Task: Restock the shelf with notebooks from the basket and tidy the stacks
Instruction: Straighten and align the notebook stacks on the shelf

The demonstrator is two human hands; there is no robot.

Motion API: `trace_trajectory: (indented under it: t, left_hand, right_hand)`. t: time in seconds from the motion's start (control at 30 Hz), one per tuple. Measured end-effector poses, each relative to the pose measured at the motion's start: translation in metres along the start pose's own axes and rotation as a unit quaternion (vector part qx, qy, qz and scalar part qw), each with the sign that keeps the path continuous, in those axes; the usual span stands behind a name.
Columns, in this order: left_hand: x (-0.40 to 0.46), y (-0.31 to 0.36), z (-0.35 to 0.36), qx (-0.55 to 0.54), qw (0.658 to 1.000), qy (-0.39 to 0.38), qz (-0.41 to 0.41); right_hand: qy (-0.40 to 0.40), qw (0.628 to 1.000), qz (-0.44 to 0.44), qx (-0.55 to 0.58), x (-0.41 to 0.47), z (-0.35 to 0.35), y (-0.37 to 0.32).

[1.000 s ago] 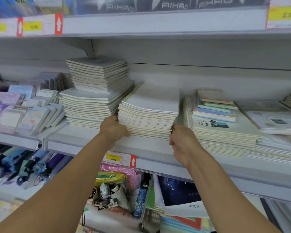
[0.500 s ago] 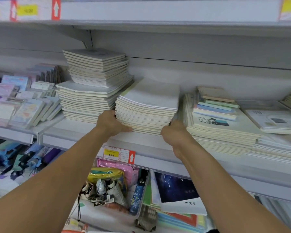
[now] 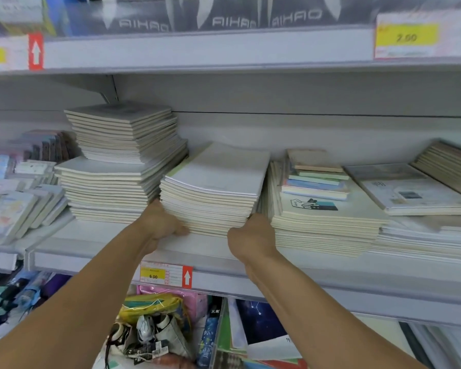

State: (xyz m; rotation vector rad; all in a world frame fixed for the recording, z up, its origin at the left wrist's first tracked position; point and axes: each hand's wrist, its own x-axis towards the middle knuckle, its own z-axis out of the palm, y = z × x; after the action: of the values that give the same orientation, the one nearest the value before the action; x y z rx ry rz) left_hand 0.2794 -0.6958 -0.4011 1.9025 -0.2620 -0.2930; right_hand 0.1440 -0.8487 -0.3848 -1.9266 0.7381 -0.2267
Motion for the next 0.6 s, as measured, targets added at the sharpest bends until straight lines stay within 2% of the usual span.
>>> trace_trajectory:
  t: [0.13, 0.27, 0.43, 0.53, 0.6]
  left_hand:
    - [0.005, 0.002, -0.002, 0.014, 1.000, 0.008, -0.002]
    - [0.007, 0.003, -0.001, 0.015, 0.998, 0.055, -0.012]
    - [0.002, 0.000, -0.001, 0.033, 0.998, 0.051, -0.007]
    - [0.002, -0.001, -0.003, 0.069, 0.996, 0.064, 0.007]
    - [-0.001, 0.001, -0.002, 0.102, 0.991, 0.087, 0.020]
  right_hand:
    - [0.003, 1.000, 0.002, 0.008, 0.003, -0.005, -0.004]
    - [0.023, 0.999, 0.002, 0.033, 0.011, 0.002, -0.011]
    - [0.037, 0.998, -0.009, 0.048, 0.011, 0.009, -0.005]
    - [-0.002, 0.999, -0.034, 0.034, -0.001, 0.001, -0.007]
    - [-0.051, 0.996, -0.071, -0.023, -0.013, -0.013, -0.005]
